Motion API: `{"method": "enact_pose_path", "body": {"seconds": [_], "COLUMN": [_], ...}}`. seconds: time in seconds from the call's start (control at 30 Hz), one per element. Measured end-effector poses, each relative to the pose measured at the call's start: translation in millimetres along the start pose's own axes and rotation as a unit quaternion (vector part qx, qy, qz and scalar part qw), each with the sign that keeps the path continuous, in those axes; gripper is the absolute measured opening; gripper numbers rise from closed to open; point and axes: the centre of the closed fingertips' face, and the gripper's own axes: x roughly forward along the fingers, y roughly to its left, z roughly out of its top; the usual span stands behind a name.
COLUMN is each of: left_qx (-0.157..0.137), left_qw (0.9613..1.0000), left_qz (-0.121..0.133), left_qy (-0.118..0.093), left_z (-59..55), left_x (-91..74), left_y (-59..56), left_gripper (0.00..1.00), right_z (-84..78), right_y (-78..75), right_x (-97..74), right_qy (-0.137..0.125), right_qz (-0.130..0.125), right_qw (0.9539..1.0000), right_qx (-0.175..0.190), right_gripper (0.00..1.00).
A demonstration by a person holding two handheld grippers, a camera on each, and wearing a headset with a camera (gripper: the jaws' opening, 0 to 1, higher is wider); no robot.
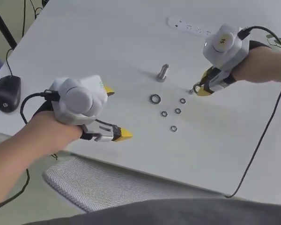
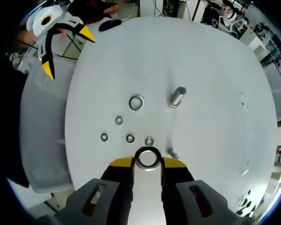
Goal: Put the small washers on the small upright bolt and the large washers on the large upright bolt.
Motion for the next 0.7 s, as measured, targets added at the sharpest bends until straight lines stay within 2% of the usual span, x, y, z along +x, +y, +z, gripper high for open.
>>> {"method": "enact_pose_path", "body": {"seconds": [0.13, 0.2, 0.3, 0.43, 0.6, 0.7], "left_qx": [-0.006, -0.015, -0.011, -0.013, -0.011, -0.012], "left_qw": [1.0, 0.9999, 0.9999, 0.9998, 0.9999, 0.9999], "left_qz": [0.0, -0.002, 0.001, 0.006, 0.006, 0.006], "left_qy": [0.002, -0.004, -0.001, -0.011, -0.006, -0.004], "left_z": [-2.7, -1.0, -0.2, 5.9, 3.4, 0.4], "left_x": [0.0, 0.1, 0.9, 0.4, 0.9, 1.0], "left_y": [-0.9, -1.6, 0.9, 4.5, 3.8, 3.0], "left_gripper": [0.73, 0.73, 0.73, 0.73, 0.73, 0.73], "right_z": [7.2, 12.9, 21.7, 32.7, 47.2, 55.0], "right_y": [-9.4, -11.9, -17.8, -22.3, -33.2, -34.7], "right_x": [-1.0, -1.3, 0.2, -0.7, 1.9, 4.1], "right_qy": [-0.001, -0.005, -0.002, -0.005, -0.008, -0.008], "right_qz": [-0.001, -0.002, -0.008, -0.012, -0.018, -0.016], "right_qw": [1.0, 1.0, 1.0, 0.9999, 0.9997, 0.9997], "right_qx": [-0.002, 0.003, -0.002, -0.007, -0.013, -0.017], "right_gripper": [0.21, 0.21, 0.21, 0.21, 0.21, 0.21]}}
